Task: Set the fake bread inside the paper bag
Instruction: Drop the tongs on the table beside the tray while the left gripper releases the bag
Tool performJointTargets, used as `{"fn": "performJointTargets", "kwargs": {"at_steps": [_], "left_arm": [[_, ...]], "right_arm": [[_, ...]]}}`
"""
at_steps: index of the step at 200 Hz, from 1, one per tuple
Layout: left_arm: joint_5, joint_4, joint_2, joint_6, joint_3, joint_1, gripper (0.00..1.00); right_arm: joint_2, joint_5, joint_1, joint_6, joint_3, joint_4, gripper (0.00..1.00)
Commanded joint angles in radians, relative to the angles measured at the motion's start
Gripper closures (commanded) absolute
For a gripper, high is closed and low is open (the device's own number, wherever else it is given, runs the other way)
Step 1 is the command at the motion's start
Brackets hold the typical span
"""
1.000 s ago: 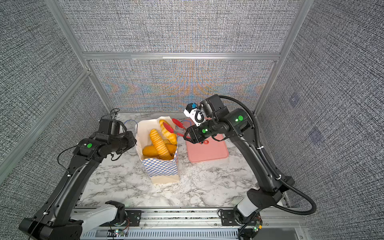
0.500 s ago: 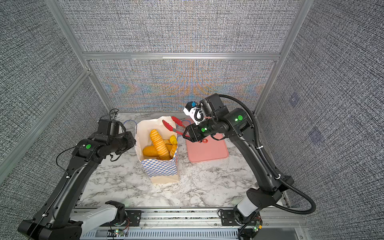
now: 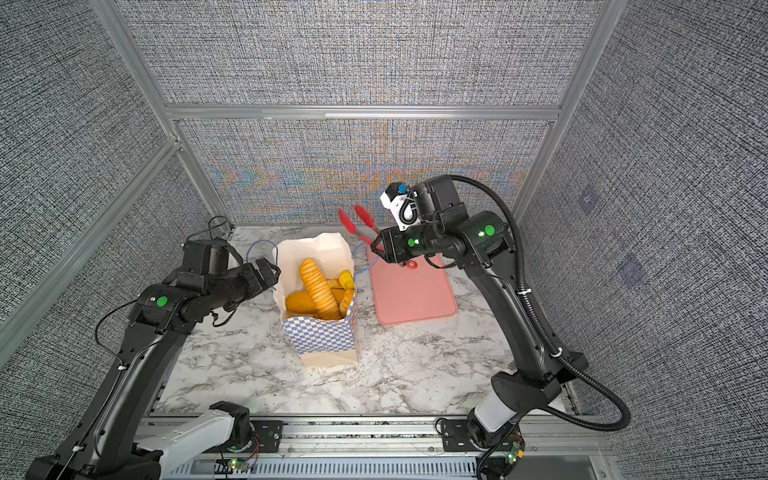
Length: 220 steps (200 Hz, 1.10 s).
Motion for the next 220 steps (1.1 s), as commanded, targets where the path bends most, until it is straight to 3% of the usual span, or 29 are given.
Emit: {"fn": "performJointTargets", "kwargs": {"at_steps": [1, 43, 95, 134, 220], "left_arm": [[-0.031, -0.023, -0.028, 0.036, 0.020, 0.000, 0.02], [-0.105, -0.036, -0.104, 0.069, 0.051, 0.001, 0.02], [-0.277, -0.113, -0.112, 0.102, 0.159, 0.044, 0.01], [-0.088, -0.066, -0.061, 0.089, 0.154, 0.259, 0.01], [0.174, 0.111, 0.003, -0.028, -0.067, 0.515, 0.01]], "right_arm": [[-0.022, -0.013, -0.057, 0.056, -0.024, 0.073, 0.51], [-0.095, 0.002, -0.258, 0.109, -0.178, 0.076, 0.52], [-0.160, 0.109, -0.541, 0.054, -0.469, 0.039, 0.53], [-0.166, 0.124, -0.676, 0.006, -0.661, 0.076, 0.52], [-0.121, 0.176, -0.733, 0.012, -0.920, 0.138, 0.52]]}}
